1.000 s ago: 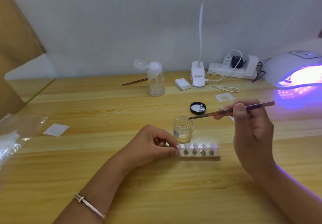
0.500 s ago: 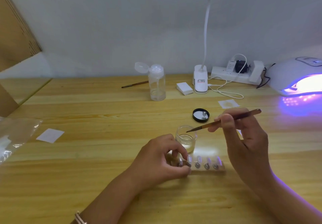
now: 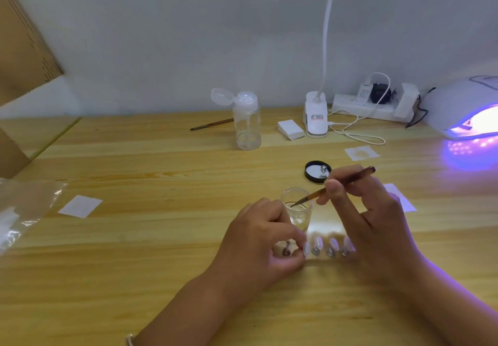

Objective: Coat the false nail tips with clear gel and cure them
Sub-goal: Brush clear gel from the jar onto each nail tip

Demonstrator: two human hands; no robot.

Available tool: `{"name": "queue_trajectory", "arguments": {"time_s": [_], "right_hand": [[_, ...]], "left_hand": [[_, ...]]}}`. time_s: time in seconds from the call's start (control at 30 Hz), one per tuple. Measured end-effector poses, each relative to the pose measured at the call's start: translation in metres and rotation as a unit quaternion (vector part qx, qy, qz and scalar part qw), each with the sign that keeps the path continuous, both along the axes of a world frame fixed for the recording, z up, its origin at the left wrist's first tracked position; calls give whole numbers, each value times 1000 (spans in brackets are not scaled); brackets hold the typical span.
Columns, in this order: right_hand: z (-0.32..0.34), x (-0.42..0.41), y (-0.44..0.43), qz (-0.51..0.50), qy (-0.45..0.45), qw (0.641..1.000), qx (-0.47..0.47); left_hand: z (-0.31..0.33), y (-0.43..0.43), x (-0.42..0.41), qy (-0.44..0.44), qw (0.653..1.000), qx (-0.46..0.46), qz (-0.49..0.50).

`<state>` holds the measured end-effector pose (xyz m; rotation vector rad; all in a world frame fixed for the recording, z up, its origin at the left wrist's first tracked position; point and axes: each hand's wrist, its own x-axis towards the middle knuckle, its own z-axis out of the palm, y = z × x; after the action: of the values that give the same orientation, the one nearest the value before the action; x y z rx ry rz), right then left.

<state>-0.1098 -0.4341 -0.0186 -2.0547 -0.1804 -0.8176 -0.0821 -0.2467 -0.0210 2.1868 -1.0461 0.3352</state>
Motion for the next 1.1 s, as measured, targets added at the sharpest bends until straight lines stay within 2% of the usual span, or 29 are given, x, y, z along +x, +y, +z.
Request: {"name": "queue_trajectory", "arguments": {"time_s": [0.13, 0.23, 0.43, 0.57, 0.7, 0.9, 1.1], "right_hand": [[1, -1, 1, -6, 17, 1000, -12], [1, -1, 0, -4, 26, 1000, -9], [1, -1, -1, -10, -9, 1000, 24], [2, -3, -6, -18, -34, 997, 74], [3, -7, -9, -25, -48, 993, 104], [3, -10, -11, -39, -52, 990, 121], [6, -12, -15, -48, -66, 989, 126]], "left_hand": [[-3, -1, 1, -120, 993, 5, -8], [-2, -1, -1, -134, 990, -41, -3], [6, 6, 1, -26, 988, -145, 53], [10, 9, 0, 86, 967, -219, 94], [9, 9, 4, 149, 946, -266, 108], [3, 6, 13, 227, 930, -269, 108], [0, 6, 18, 257, 924, -268, 97]]}}
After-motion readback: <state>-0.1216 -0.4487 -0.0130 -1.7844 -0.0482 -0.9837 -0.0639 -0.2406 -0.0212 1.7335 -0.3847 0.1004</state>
